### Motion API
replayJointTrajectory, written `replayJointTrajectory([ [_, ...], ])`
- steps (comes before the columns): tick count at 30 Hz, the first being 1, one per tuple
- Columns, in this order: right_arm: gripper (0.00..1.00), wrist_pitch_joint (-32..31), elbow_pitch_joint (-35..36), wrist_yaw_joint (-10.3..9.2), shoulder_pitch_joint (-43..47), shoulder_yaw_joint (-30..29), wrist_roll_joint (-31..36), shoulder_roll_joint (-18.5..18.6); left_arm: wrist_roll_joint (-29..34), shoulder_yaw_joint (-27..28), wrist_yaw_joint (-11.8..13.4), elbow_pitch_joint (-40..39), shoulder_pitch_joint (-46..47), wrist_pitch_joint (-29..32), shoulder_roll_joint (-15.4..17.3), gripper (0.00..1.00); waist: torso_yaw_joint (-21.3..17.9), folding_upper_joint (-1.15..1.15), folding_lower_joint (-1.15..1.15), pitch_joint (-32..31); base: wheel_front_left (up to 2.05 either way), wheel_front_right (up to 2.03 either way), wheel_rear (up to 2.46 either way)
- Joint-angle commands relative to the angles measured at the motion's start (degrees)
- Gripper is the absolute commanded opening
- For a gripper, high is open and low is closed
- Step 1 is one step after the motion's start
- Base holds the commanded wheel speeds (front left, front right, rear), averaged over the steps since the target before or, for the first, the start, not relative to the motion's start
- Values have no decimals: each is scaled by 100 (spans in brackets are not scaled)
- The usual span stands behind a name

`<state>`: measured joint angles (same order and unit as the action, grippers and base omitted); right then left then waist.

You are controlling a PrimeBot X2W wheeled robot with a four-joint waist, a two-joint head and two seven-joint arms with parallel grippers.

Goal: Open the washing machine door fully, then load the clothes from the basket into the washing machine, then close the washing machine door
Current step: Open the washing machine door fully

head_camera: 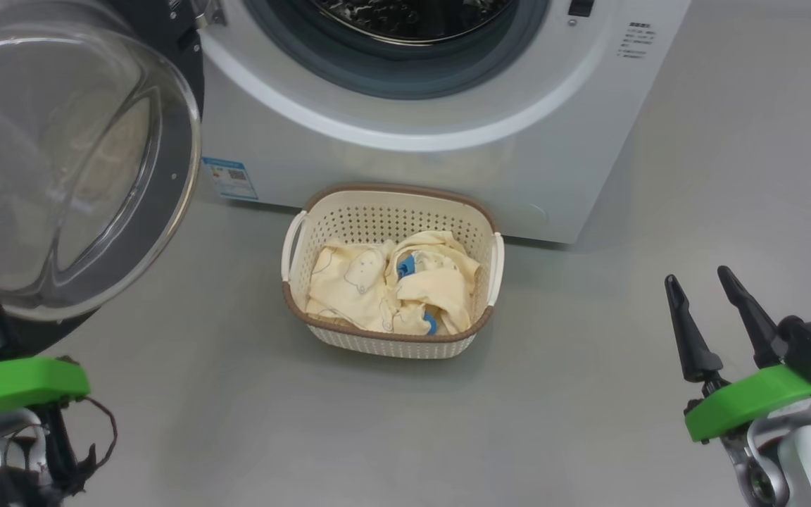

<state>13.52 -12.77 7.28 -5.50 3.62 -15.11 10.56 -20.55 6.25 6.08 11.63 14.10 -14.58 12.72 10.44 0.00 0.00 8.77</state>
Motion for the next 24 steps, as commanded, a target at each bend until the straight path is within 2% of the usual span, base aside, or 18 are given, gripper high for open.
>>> replayJointTrajectory([
  [1, 100, 88, 149, 21, -34, 86, 35, 47, 89, 130, 5, -418, 16, 47, 154, 0, -211, 0, 0, -127, 0, 0, 0],
  [8, 100, 122, 180, 21, 30, 107, 76, -30, 218, -109, 50, -1194, -442, 307, 111, 0, -665, 0, 0, -242, 0, 0, 0],
  [15, 100, 139, 227, 21, 108, 135, 164, -74, 317, -381, 43, -1416, -970, 441, 22, 0, -1029, 0, 0, -352, 0, 0, 0],
  [17, 100, 142, 251, 21, 134, 125, 183, -89, 341, -476, 20, -1408, -1097, 444, -8, 36, -1100, 0, 0, -387, 0, 0, 0],
  [18, 100, 143, 268, 21, 151, 124, 193, -94, 341, -508, 21, -1404, -1150, 436, -35, 45, -1128, 0, 0, -403, 0, 0, 0],
  [19, 100, 144, 286, 21, 169, 122, 205, -102, 356, -543, 18, -1396, -1203, 425, -48, 62, -1153, 0, 0, -427, 0, 0, 0],
  [20, 100, 144, 286, 21, 169, 122, 205, -102, 356, -543, 18, -1396, -1203, 425, -48, 62, -1153, 0, 0, -427, 0, 0, 0],
  [22, 100, 145, 325, 21, 211, 99, 219, -115, 360, -591, 30, -1384, -1299, 406, -90, 100, -1193, 0, 0, -461, 0, 0, 0],
  [24, 100, 146, 349, 21, 252, 95, 227, -122, 354, -609, 33, -1359, -1379, 371, -113, 100, -1234, 0, 0, -507, 0, 0, 0],
])
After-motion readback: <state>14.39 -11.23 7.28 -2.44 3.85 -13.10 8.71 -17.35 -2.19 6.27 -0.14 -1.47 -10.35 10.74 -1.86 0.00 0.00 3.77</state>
